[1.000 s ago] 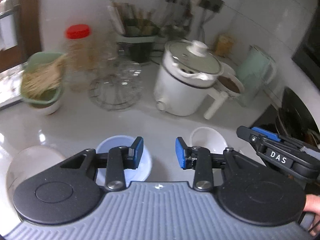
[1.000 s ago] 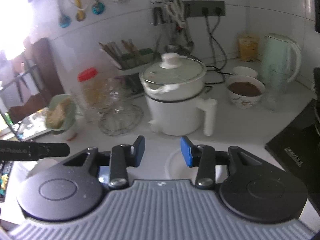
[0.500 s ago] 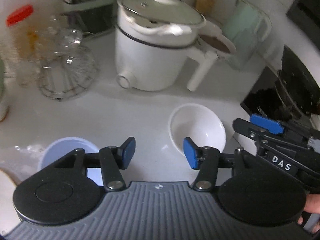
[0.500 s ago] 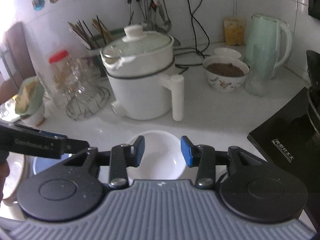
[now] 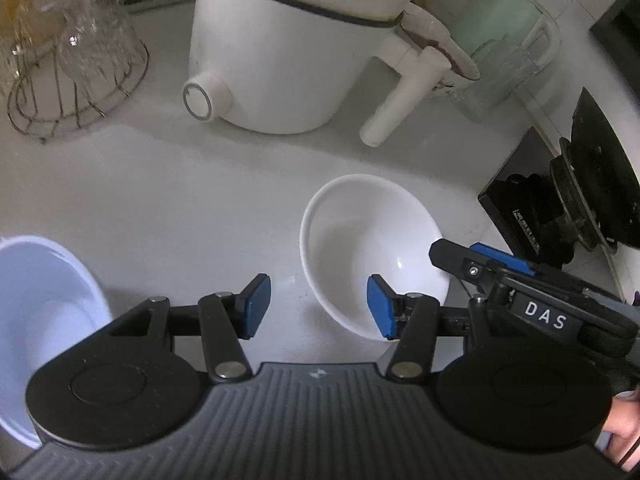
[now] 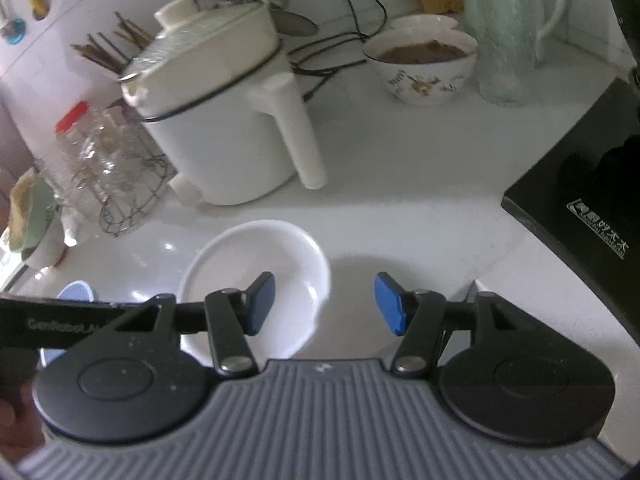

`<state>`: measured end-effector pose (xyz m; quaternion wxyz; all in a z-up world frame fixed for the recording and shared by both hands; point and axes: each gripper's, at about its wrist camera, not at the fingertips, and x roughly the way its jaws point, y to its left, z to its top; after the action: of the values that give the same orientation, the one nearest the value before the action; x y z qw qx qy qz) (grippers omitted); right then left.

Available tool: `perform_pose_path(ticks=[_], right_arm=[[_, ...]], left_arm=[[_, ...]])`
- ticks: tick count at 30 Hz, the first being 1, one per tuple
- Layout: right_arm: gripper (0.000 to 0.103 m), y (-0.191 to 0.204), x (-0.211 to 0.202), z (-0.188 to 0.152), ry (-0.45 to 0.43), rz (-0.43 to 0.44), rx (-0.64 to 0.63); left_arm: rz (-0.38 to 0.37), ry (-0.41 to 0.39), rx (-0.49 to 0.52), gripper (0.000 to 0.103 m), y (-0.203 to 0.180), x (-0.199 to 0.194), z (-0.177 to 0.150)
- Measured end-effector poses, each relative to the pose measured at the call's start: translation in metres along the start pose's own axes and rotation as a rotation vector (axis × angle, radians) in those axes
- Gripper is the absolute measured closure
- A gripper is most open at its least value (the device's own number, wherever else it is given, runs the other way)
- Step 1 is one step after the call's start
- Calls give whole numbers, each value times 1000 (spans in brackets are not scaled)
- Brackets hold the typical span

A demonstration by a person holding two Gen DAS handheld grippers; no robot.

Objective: Organize plates and bowls
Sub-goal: 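Move both grippers down toward the white ceramic bowl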

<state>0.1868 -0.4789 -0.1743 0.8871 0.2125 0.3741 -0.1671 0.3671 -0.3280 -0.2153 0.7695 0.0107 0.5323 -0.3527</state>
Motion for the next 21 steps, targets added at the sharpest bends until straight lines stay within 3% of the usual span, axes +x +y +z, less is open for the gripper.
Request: perform_pose_path(ticks=[4, 13, 19, 21], right_arm=[[45, -3, 10, -1, 18, 25, 4], [50, -2, 24, 3, 52, 63, 18], [63, -5, 32, 4, 81, 55, 48], [75, -4, 37, 3, 95, 51, 47]], left_arm=[[-24, 6, -21, 44, -4, 4, -2], [10, 20, -42, 45, -6, 14, 4], [27, 35, -46, 50, -3, 22, 9], [22, 44, -61, 55, 0, 25, 10]])
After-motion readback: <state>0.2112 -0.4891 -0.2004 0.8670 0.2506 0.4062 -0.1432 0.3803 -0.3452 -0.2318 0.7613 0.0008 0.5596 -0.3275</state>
